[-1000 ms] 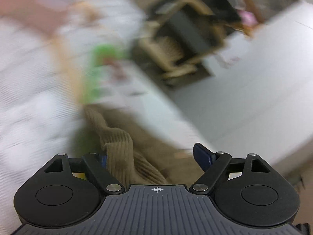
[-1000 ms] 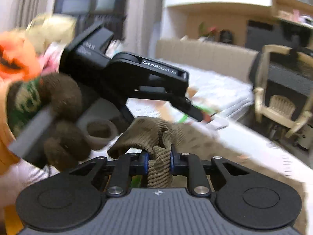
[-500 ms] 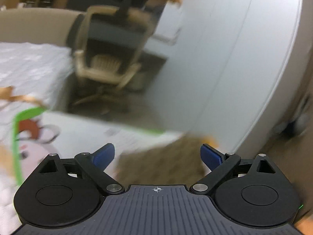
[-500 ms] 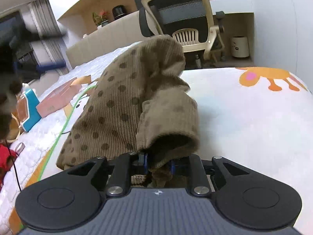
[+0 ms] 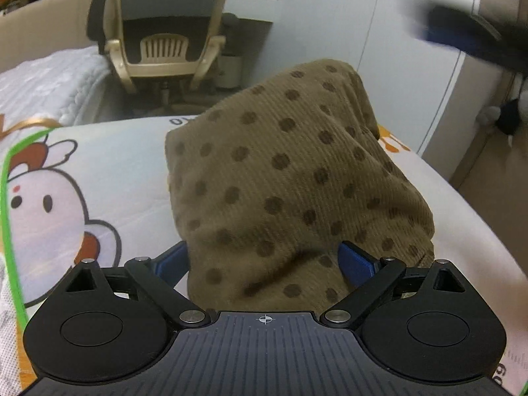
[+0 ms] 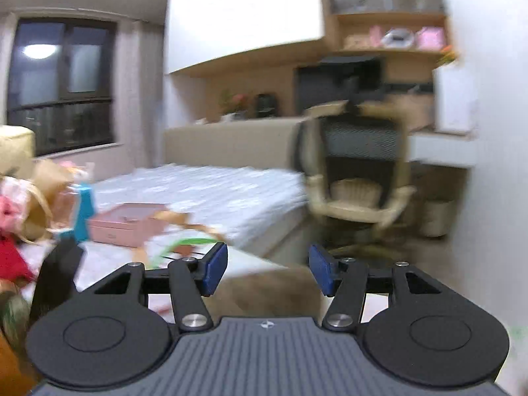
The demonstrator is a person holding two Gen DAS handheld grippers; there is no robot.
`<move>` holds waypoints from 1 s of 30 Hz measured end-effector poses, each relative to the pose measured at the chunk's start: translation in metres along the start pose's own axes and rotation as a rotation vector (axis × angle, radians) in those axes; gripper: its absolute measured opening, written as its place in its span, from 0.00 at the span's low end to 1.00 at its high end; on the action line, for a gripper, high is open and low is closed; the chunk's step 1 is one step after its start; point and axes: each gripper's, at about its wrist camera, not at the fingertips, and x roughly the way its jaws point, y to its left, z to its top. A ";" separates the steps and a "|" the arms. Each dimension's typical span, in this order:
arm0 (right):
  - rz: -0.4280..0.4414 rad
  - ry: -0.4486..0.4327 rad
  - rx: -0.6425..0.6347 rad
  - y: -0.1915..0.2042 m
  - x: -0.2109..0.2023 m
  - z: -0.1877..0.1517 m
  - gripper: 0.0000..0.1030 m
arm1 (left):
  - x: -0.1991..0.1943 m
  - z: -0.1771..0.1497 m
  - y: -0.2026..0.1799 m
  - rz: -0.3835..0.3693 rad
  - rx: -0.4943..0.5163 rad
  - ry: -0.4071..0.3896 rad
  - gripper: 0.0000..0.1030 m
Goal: Fold clothes
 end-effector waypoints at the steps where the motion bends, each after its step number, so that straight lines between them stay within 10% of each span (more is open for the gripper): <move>1: -0.017 0.060 -0.007 -0.002 0.025 -0.004 0.53 | -0.003 -0.001 0.000 -0.001 0.002 0.001 0.95; 6: -0.179 0.362 -0.048 -0.024 0.140 -0.044 0.54 | -0.025 -0.004 0.015 -0.033 -0.020 0.005 0.95; 11: -0.117 0.246 0.161 -0.058 0.076 -0.042 0.66 | -0.035 0.014 0.054 -0.145 -0.218 -0.069 0.95; 13: -0.146 0.214 0.123 -0.061 0.049 -0.045 0.84 | -0.030 0.024 0.062 -0.162 -0.263 -0.098 0.95; 16: -0.196 0.186 0.054 -0.064 0.014 -0.053 0.84 | -0.020 0.042 0.065 -0.159 -0.258 -0.127 0.95; 22: -0.174 0.191 0.024 -0.049 -0.025 -0.086 0.84 | 0.023 0.056 0.057 0.072 -0.095 -0.034 0.96; 30: -0.192 0.270 -0.189 -0.006 -0.026 -0.122 0.84 | -0.012 0.039 0.054 0.094 -0.123 -0.102 0.96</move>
